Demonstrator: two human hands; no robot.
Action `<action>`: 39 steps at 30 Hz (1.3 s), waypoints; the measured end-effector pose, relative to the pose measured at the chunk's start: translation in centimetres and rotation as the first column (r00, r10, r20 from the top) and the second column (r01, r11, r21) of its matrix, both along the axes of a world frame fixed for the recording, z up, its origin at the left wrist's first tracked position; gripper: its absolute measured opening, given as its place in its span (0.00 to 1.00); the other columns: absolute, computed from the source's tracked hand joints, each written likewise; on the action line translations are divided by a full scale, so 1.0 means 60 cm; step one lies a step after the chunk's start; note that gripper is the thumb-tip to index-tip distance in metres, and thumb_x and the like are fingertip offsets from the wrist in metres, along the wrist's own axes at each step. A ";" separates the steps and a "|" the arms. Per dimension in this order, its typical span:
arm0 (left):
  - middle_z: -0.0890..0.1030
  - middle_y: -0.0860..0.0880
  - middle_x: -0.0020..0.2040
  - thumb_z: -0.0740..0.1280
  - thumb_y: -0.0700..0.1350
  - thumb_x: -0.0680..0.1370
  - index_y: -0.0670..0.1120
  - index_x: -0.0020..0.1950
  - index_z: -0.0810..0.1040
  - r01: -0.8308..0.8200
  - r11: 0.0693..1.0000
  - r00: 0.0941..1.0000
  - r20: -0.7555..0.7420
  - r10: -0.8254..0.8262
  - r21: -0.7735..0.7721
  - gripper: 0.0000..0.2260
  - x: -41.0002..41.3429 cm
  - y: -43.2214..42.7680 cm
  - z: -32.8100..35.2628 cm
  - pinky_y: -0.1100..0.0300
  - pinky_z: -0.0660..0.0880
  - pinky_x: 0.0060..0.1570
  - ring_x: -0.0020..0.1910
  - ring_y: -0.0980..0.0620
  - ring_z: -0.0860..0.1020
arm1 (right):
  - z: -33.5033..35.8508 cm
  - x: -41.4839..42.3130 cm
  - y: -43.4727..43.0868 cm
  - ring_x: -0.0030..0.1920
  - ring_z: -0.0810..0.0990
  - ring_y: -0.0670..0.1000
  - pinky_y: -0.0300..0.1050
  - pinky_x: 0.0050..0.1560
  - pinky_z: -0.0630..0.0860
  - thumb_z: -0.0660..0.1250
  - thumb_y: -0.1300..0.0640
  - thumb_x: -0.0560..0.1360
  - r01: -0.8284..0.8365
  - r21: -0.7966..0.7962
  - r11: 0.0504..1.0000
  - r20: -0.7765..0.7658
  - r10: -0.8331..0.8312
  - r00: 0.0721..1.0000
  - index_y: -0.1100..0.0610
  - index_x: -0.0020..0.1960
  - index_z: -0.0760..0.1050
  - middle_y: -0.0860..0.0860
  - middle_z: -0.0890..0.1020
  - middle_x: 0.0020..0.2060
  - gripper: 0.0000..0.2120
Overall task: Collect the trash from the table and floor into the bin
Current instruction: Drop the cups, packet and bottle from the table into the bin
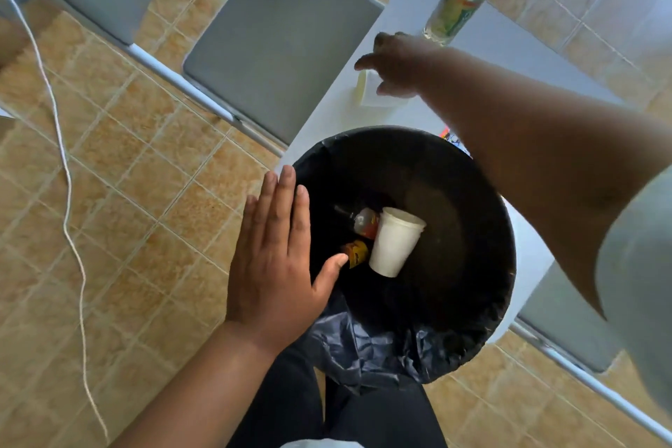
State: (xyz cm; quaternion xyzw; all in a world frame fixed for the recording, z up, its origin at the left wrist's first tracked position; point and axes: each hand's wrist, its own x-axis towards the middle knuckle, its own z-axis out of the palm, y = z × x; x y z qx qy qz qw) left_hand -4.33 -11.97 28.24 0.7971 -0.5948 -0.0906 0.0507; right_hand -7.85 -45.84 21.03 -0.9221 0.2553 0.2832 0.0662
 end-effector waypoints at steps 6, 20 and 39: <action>0.56 0.35 0.79 0.63 0.59 0.79 0.34 0.77 0.60 0.002 1.000 1.000 -0.022 -0.003 -0.022 0.37 0.000 0.001 -0.001 0.39 0.57 0.76 0.80 0.37 0.53 | -0.061 0.001 0.000 0.59 0.76 0.65 0.50 0.42 0.73 0.66 0.53 0.79 -0.196 -0.010 0.981 -0.109 0.194 0.975 0.50 0.71 0.68 0.60 0.72 0.62 0.21; 0.54 0.38 0.81 0.60 0.61 0.79 0.36 0.78 0.58 -0.010 0.999 1.000 0.018 0.010 0.031 0.38 0.001 -0.002 0.002 0.41 0.55 0.77 0.80 0.39 0.50 | 0.136 -0.129 0.046 0.51 0.80 0.59 0.49 0.52 0.76 0.65 0.49 0.77 0.386 0.133 0.913 0.696 -0.363 0.619 0.58 0.56 0.79 0.58 0.80 0.56 0.14; 0.52 0.38 0.81 0.55 0.64 0.80 0.36 0.79 0.58 0.001 0.999 0.999 0.035 -0.002 0.040 0.38 -0.001 -0.003 0.007 0.43 0.54 0.77 0.81 0.40 0.50 | 0.150 -0.264 0.398 0.49 0.81 0.51 0.47 0.52 0.78 0.67 0.45 0.77 0.596 0.426 0.681 0.539 -0.720 0.437 0.52 0.66 0.74 0.53 0.81 0.55 0.20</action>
